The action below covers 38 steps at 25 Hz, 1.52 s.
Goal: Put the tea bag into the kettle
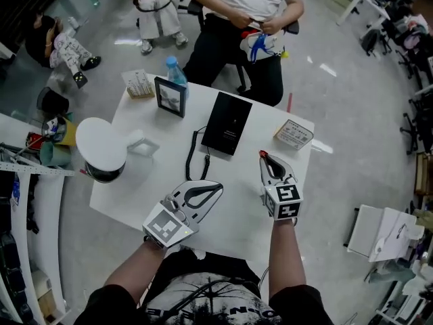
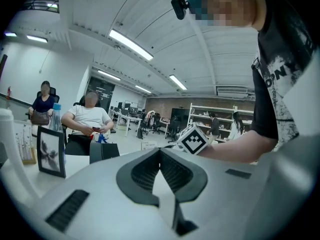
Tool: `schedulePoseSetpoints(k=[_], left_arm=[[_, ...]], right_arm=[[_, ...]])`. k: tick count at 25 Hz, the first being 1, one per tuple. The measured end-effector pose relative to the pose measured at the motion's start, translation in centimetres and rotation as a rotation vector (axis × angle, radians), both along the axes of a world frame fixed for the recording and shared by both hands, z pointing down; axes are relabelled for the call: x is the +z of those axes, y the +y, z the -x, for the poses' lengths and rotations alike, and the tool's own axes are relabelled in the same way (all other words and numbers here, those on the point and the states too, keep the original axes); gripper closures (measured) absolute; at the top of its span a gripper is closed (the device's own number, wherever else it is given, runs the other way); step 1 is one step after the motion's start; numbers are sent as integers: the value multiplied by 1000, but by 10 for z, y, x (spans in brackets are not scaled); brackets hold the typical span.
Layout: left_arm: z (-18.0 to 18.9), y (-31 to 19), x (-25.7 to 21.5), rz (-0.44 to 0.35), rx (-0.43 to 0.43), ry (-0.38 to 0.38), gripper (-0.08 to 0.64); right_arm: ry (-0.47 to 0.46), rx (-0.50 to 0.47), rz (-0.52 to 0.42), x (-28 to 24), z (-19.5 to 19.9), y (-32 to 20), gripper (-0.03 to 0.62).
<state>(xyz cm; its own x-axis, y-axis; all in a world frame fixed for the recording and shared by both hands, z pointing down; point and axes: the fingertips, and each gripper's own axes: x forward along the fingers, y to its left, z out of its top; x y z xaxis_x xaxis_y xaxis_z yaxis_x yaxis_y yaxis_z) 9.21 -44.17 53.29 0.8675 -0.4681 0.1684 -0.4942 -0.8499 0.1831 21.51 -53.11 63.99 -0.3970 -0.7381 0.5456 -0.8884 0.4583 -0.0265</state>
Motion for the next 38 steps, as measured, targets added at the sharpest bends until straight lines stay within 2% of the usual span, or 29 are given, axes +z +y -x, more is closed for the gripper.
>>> schedulePoseSetpoints(k=[10,21,29,38], left_arm=[[51,35,-46,-105,-57,21,552],[125,85,-76,-177,-127,23,552],[168,117,-82,-226,-149,-1,552],[231,144,-92,-247,-235,1,551]], right_arm=[[-47,-49,-167,-83,48,55,552],[-83,-115,-280,-133,117,123,552],[-91,-153,-327,-151,162,152,552],[-90,-246,-368,-170,231,169,552]])
